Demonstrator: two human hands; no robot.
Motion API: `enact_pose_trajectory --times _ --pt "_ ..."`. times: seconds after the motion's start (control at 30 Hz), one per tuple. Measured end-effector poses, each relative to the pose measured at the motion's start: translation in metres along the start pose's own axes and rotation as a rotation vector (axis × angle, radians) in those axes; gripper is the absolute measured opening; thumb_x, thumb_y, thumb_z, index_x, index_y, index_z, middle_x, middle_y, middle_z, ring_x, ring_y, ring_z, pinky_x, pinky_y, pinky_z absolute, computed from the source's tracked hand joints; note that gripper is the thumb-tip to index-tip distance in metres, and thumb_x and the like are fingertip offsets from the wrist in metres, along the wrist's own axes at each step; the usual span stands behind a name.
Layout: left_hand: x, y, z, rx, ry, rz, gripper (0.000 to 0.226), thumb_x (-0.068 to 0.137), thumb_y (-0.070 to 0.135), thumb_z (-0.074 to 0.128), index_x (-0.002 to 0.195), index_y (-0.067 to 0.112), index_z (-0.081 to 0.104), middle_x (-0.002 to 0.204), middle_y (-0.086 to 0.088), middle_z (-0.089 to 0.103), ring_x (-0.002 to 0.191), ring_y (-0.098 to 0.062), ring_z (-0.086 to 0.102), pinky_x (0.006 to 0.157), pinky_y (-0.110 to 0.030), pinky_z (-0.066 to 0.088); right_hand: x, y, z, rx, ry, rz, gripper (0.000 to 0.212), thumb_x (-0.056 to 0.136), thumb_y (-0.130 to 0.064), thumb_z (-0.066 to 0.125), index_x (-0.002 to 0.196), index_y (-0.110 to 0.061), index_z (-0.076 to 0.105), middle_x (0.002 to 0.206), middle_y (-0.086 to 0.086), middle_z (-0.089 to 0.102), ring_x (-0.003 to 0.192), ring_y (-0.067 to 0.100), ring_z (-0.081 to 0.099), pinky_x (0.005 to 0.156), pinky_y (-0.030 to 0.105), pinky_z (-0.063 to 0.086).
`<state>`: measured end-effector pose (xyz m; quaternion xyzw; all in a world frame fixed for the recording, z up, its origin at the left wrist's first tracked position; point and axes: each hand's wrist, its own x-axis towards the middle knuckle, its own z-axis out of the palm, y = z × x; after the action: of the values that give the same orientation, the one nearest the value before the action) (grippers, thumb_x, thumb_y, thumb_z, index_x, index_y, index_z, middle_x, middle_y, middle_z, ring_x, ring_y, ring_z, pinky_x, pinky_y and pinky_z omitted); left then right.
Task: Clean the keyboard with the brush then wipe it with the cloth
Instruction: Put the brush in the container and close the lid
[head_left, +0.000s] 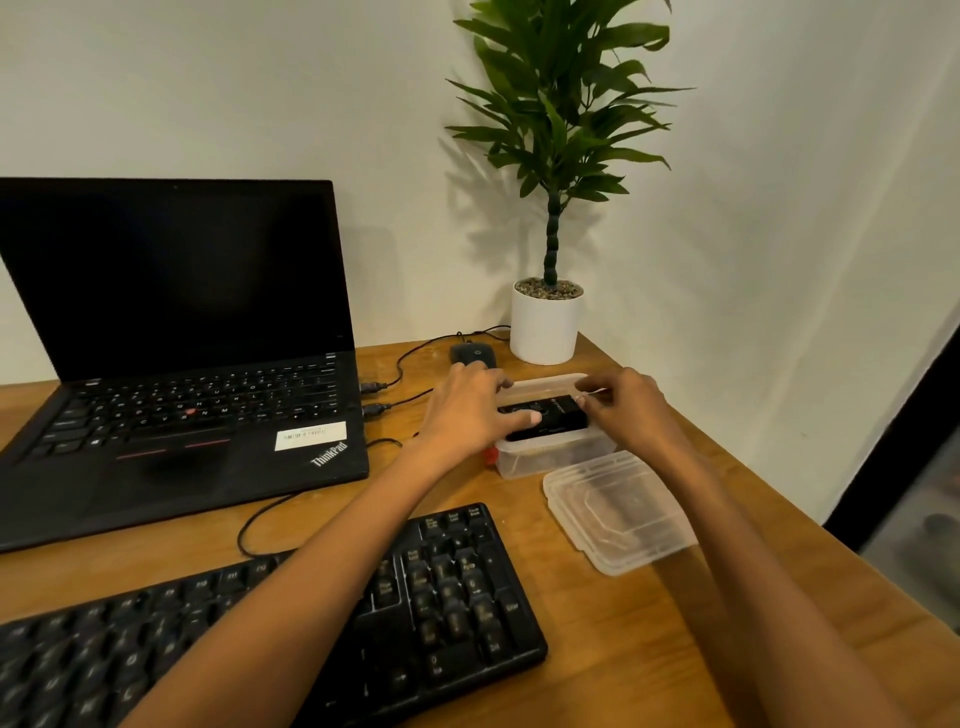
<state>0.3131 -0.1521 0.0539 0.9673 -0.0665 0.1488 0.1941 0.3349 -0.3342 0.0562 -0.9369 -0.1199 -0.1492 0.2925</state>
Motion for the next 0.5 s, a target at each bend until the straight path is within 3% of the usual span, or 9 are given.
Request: enact_pose_trajectory --times 0.33,0.5 --pt "-0.051 0.026 0.001 0.014 0.066 0.196 0.056 0.083 0.051 0.056 0.131 0.023 0.046 0.12 0.003 0.047 0.112 -0.014 0.038 0.09 -0.031 0.034 -0.041 0.007 -0.03 0.098 0.076 -0.041 0.023 0.086 -0.009 0.06 0.108 -0.012 0.068 0.112 0.007 0.065 0.088 0.013 0.057 0.078 0.024 0.046" --pt "-0.075 0.032 -0.001 0.065 -0.062 0.325 0.044 0.085 0.046 0.056 0.124 0.027 0.052 0.115 0.006 0.047 0.108 -0.01 0.039 0.09 -0.028 0.034 -0.066 0.024 -0.046 0.117 0.078 0.035 0.02 0.087 -0.009 0.06 0.105 -0.011 0.068 0.113 0.008 0.064 0.096 0.021 0.06 0.083 0.03 0.048"
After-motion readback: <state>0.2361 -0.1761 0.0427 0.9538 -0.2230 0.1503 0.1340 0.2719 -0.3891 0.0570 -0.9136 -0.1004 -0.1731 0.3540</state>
